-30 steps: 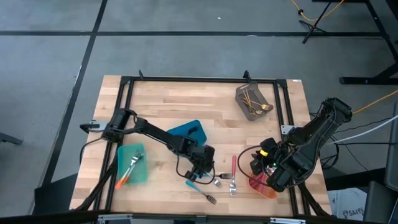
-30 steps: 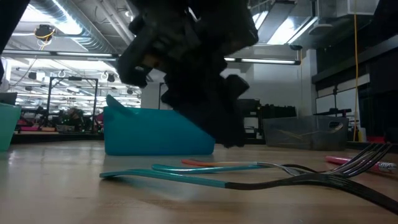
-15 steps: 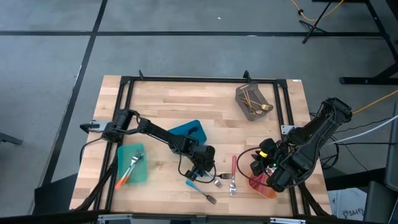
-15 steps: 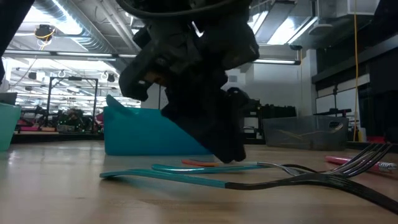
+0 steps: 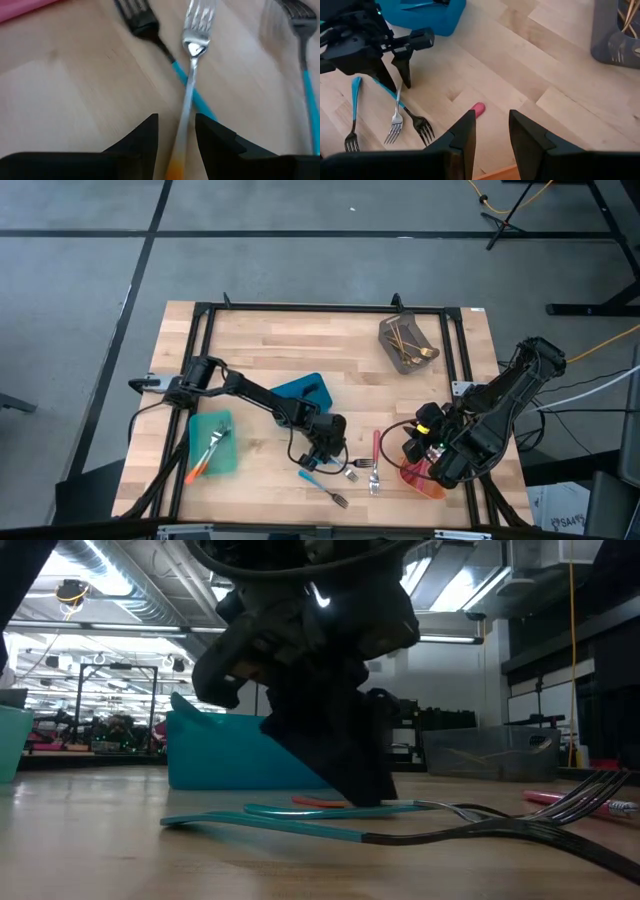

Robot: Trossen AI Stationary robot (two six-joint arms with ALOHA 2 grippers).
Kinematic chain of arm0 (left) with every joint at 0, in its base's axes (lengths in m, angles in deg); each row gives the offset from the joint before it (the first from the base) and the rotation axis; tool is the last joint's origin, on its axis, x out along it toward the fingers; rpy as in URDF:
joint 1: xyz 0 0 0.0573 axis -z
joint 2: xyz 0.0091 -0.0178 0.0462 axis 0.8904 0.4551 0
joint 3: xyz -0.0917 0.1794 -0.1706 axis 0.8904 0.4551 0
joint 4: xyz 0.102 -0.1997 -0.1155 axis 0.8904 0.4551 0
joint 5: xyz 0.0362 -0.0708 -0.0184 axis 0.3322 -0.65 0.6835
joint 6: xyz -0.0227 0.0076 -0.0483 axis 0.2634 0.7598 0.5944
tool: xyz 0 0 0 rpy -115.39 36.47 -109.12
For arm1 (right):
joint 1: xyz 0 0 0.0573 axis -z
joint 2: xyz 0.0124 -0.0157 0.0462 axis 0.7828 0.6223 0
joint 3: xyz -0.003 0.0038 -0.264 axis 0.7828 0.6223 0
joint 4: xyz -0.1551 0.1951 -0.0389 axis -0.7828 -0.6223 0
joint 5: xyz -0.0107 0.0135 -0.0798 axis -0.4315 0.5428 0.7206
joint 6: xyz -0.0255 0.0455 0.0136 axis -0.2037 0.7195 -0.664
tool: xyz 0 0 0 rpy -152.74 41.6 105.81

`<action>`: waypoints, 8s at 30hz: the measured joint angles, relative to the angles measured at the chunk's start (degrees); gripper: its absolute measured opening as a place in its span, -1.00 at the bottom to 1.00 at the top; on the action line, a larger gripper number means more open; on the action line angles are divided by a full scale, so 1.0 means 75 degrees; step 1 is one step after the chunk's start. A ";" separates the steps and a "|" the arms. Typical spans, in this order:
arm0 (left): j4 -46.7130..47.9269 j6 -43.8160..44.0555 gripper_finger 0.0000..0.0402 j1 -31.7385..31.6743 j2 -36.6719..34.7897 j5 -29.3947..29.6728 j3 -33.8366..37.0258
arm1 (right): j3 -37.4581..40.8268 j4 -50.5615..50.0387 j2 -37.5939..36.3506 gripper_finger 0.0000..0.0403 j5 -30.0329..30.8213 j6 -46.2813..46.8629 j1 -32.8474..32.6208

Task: Sort silverware by color (type)
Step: Put the orange fork into the light blue bin

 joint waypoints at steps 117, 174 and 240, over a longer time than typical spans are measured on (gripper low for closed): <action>0.2742 0.0681 -1.00 -0.0364 -0.0977 0.1197 -0.2017 | 0.0005 -0.0029 0.0000 -0.48 0.0275 -0.0178 0.0003; 1.0267 0.9743 -1.00 0.2726 -0.3747 0.5546 -0.2011 | 0.0012 0.3426 -0.0003 -0.48 -0.0846 -0.8302 0.3759; 0.8288 1.8228 -1.00 0.5971 -0.3735 0.2206 0.2098 | 0.0012 0.4841 -0.0003 -0.48 -0.2419 -1.1581 0.5753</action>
